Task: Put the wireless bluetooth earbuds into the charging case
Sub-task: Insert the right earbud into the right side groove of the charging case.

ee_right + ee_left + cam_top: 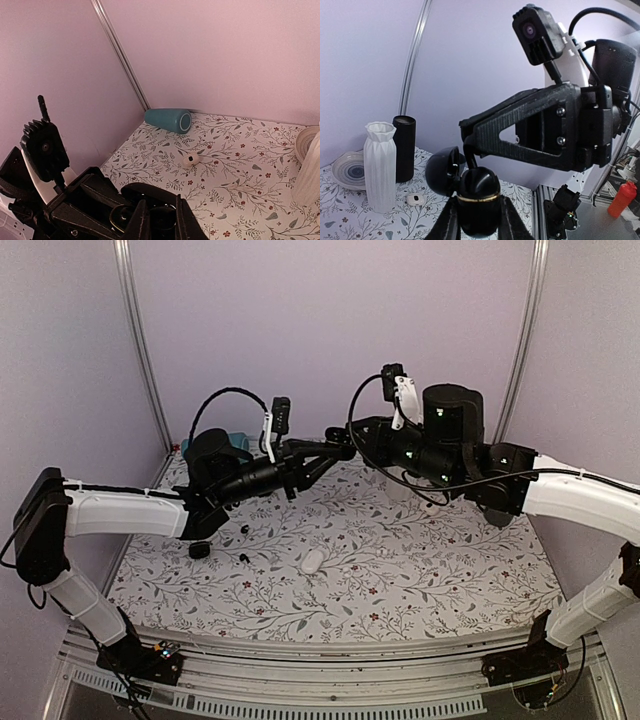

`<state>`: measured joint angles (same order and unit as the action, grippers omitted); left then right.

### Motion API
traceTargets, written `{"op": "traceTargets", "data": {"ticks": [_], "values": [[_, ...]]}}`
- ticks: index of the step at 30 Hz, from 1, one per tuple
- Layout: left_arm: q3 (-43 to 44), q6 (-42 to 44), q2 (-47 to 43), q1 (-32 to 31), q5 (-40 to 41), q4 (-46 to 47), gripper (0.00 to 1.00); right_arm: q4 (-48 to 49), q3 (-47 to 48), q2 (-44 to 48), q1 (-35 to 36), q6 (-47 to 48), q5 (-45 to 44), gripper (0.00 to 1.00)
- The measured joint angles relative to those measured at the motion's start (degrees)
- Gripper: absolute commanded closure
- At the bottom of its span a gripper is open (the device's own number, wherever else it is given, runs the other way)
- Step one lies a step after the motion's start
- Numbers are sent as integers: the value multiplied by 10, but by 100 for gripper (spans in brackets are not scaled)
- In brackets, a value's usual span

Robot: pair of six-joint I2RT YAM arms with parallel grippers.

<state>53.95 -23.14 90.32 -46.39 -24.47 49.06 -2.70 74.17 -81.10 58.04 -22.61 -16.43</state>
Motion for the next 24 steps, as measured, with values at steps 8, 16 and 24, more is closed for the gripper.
{"op": "traceTargets", "data": {"ticks": [8,16,24], "values": [[0,7,0,0,6,3,100,-9,5,0,5,3,-17,86],[-1,8,0,-1,12,3,100,-22,5,0,12,8,-27,86],[-1,9,-1,-1,15,8,100,-36,17,-9,12,9,-13,74]]}}
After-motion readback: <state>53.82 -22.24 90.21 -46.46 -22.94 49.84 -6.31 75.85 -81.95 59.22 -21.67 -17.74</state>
